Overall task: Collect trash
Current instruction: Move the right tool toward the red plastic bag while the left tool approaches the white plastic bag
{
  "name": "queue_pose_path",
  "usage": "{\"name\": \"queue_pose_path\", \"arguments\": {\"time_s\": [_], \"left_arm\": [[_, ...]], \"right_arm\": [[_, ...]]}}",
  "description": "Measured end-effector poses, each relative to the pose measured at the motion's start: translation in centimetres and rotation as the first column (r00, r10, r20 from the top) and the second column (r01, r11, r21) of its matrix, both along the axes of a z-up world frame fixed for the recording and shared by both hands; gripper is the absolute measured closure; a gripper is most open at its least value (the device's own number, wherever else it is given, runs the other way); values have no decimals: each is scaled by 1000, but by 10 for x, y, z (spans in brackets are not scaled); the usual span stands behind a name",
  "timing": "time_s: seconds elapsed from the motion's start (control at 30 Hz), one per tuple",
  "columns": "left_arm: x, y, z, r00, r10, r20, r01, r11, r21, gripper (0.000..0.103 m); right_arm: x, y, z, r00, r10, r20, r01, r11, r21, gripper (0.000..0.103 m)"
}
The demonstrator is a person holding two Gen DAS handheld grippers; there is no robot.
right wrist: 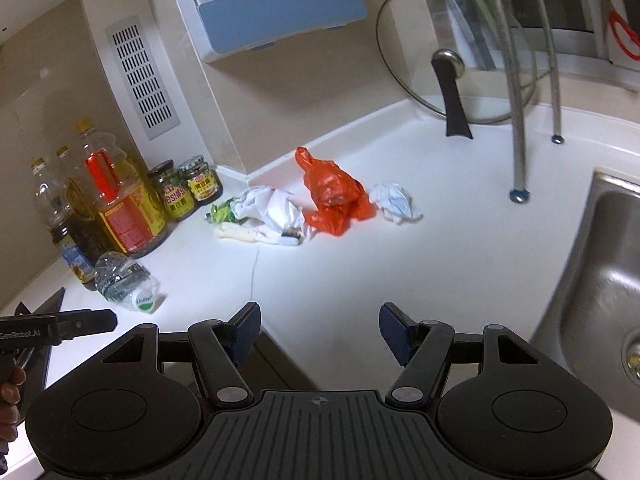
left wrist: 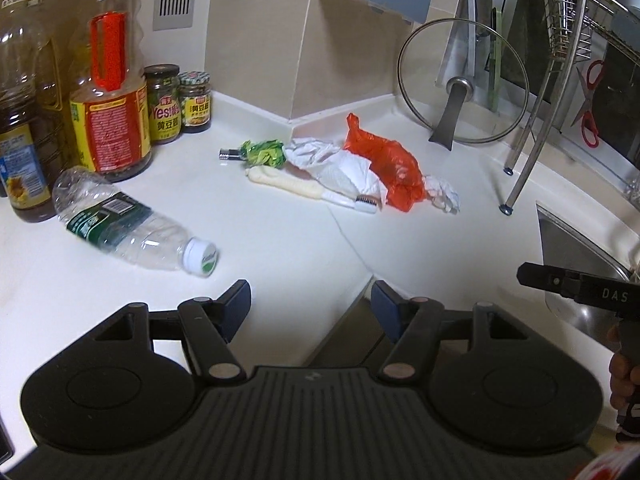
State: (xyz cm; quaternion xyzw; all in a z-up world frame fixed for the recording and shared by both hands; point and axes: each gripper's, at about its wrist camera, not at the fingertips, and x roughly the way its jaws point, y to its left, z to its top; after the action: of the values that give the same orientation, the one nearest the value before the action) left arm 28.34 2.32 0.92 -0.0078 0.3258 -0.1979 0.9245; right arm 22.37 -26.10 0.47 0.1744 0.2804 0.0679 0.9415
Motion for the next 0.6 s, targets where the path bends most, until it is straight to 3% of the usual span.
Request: {"name": "queue_pose_path", "arguments": {"time_s": [0.3,0.6], "left_arm": [[21,-32,2,995,103,8,-103,995,4,40],[50,-64,-1,978,209,20,-210,978,21,40]], "right_arm": [[51,-22,5,994,111,15,-110,993,-28,36],[123,-37,4,979,199,32,-194,974,-117,36]]}}
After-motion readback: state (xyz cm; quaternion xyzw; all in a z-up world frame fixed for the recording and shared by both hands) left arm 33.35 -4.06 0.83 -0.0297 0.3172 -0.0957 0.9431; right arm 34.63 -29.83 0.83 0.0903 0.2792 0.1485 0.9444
